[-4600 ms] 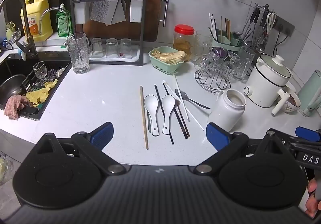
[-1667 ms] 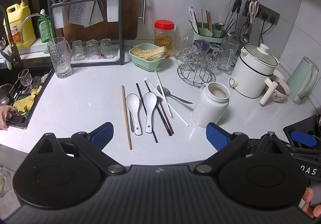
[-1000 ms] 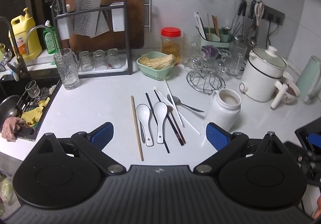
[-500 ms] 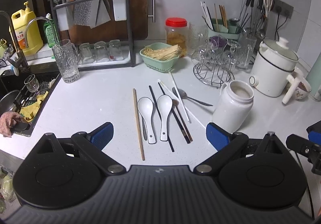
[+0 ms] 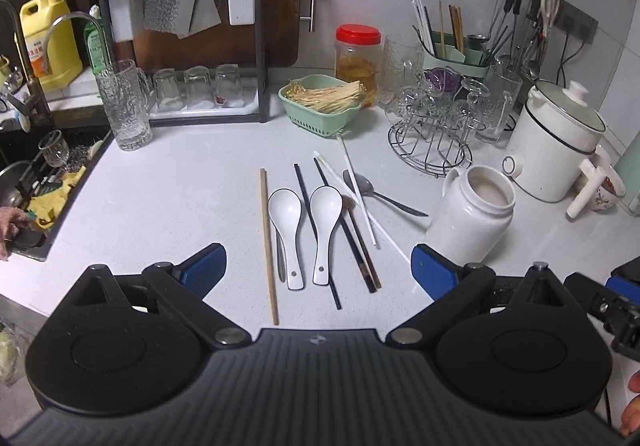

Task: Organize utensils
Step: 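Move the right gripper to the white ceramic jar and grasp it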

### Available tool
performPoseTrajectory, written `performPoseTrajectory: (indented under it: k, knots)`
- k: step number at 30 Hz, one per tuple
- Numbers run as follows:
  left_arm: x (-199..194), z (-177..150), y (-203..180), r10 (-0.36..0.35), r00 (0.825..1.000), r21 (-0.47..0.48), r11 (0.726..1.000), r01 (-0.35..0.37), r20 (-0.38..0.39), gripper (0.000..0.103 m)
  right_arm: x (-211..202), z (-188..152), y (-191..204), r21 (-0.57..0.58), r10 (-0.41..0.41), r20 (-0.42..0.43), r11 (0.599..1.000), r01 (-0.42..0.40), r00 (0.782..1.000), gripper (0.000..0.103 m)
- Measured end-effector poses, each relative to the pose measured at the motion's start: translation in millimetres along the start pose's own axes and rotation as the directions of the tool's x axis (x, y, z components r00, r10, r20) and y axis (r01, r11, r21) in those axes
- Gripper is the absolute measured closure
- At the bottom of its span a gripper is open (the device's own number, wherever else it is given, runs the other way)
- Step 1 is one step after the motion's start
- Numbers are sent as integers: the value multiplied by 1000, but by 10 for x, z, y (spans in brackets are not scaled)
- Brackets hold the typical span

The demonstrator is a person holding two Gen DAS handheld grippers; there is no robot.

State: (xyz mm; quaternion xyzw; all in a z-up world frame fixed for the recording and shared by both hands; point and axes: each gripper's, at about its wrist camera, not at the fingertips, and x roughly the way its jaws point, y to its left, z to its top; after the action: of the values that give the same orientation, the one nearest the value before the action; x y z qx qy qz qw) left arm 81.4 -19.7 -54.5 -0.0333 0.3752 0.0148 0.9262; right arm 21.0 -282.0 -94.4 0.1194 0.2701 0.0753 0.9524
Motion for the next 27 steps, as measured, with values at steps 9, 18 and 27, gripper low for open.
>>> performPoseTrajectory:
  k: [9, 18, 27]
  knots:
    - [489, 162, 95, -12, 999, 1, 1000, 12, -42, 3, 308, 62, -7, -83, -74, -36, 994, 71, 997, 3]
    - [1013, 293, 275, -64, 995, 5, 998, 65, -82, 4, 841, 148, 81, -150, -70, -53, 987, 61, 996, 3]
    - [1528, 309, 378, -91, 990, 39, 995, 96, -108, 4, 1384, 73, 184, -213, -104, -91, 973, 83, 990, 4]
